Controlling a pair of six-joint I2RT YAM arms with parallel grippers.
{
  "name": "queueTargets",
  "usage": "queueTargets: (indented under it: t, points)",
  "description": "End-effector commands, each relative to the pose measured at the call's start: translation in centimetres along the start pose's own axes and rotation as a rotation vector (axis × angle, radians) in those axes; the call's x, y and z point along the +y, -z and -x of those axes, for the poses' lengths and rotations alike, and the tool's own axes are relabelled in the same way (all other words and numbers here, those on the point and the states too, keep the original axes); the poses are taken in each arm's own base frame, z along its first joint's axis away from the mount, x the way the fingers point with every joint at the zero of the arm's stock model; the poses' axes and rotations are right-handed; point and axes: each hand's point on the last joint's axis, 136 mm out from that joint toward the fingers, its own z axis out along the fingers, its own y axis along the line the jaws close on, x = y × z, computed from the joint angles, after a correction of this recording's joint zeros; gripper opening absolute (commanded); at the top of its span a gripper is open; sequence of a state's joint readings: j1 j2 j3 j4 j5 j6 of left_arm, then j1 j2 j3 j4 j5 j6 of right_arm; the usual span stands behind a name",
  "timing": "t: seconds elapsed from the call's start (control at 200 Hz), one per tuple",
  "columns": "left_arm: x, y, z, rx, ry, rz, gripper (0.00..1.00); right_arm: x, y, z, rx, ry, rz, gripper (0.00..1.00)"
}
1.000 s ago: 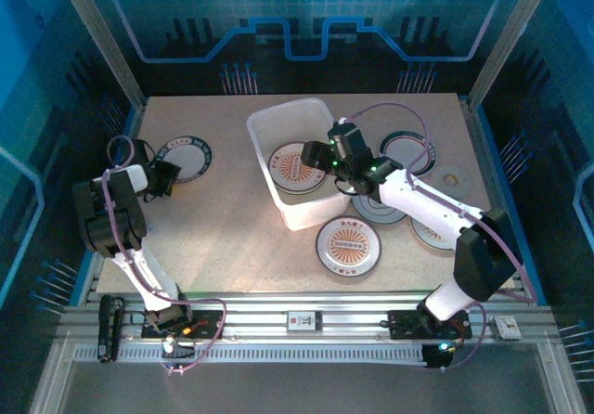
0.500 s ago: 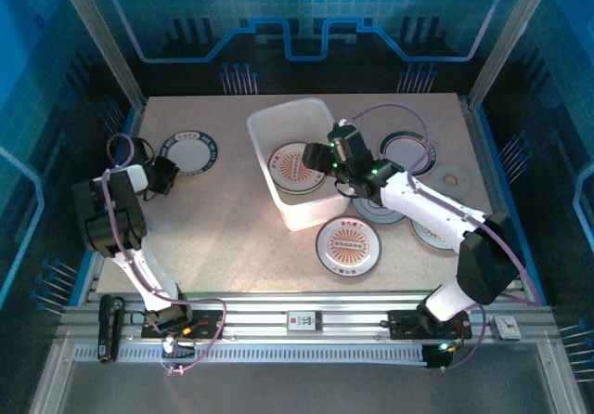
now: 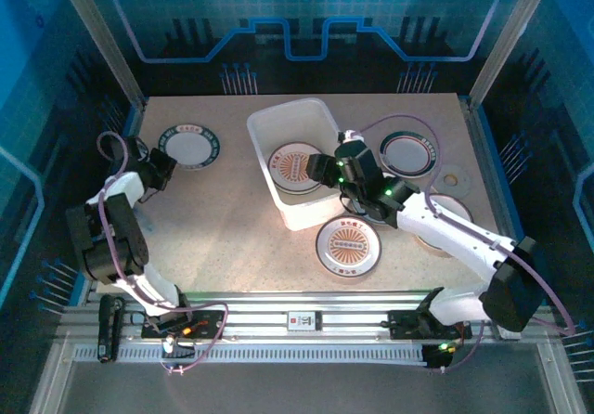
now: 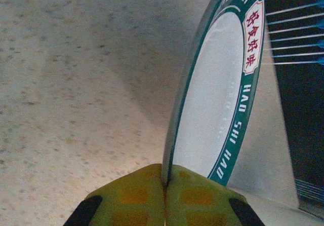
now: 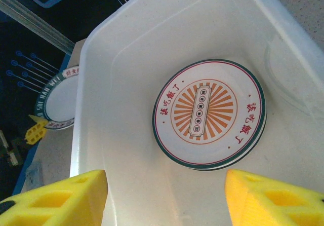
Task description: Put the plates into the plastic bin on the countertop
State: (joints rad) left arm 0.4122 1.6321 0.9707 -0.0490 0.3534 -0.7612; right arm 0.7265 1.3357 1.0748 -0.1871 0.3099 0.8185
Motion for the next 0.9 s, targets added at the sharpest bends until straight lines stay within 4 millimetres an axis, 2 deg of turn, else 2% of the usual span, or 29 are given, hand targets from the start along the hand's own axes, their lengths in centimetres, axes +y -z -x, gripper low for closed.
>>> queueTargets:
  t: [0.0,0.11,0.185,0.37,0.495,0.685,0.895]
  points:
    - [-4.3,2.5,-0.1,-0.013,-0.055,-0.163,0.0,0.6,1.0,1.1,-0.052,0.005,0.017,0.62]
    - [-6.5,4.4,-0.2,-0.038,-0.079,-0.238,0.0,1.3,1.0,1.5,-0.06,0.014,0.043,0.62]
    - [-8.7,5.6,-0.7,-0.032,-0.116,-0.303,0.0,2.3,1.0,1.9,-0.059,0.016,0.083,0.62]
    - [-14.0,8.7,-2.9,-0.025,-0.227,-0.438,0.0,5.7,1.4,2.9,-0.045,0.029,0.209,0.61]
    - [-16.6,10.6,-4.7,-0.025,-0.288,-0.498,0.0,7.8,1.7,3.3,-0.04,0.033,0.309,0.61]
    - [-19.9,13.2,-7.4,-0.029,-0.382,-0.59,0.0,9.4,1.7,3.6,-0.037,0.025,0.395,0.61]
    - [-21.8,14.6,-10.3,0.0,-0.461,-0.656,0.0,10.0,0.7,4.1,-0.018,-0.06,0.492,0.61]
